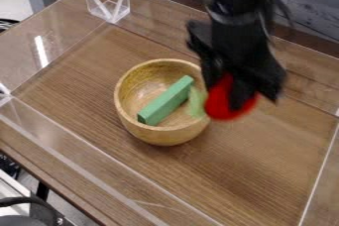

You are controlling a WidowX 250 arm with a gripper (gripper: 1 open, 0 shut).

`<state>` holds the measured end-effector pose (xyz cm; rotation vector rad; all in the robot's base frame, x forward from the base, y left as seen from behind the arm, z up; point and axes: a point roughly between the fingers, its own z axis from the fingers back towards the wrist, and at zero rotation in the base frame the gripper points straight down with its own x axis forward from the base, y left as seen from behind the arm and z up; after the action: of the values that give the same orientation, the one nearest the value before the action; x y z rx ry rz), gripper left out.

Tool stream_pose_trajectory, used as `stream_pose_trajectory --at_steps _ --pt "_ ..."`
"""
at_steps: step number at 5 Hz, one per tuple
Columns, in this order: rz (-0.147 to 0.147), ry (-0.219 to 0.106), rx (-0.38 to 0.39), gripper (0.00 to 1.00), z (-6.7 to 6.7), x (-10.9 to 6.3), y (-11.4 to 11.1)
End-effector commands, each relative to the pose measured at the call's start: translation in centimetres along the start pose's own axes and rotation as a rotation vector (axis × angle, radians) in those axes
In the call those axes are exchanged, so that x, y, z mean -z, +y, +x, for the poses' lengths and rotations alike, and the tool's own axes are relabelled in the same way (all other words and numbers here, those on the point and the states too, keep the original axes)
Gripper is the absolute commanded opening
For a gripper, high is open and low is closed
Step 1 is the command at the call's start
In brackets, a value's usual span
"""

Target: Move the red fruit to the right

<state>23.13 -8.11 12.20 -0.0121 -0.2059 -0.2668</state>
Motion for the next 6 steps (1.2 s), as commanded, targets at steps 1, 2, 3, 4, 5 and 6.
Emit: stream_pose_trajectory --at_steps 1,2,3,4,5,6 --pt "-0.032 0.01 0.052 0.0 -1.0 1.8 -2.1" --pt "-0.063 0.052 0.136 0.0 -1.7 4.2 -2.5" --pt "-0.081 0.078 0.137 0.0 -2.0 5.3 -1.9" --pt "-0.091 0.097 0.109 1.0 -2.5 4.8 -1.7" --pt "-0.105 0.11 0.084 0.0 -2.8 4.4 -1.3" --pt "-0.131 0.127 0.124 1.0 -2.6 5.0 -2.3"
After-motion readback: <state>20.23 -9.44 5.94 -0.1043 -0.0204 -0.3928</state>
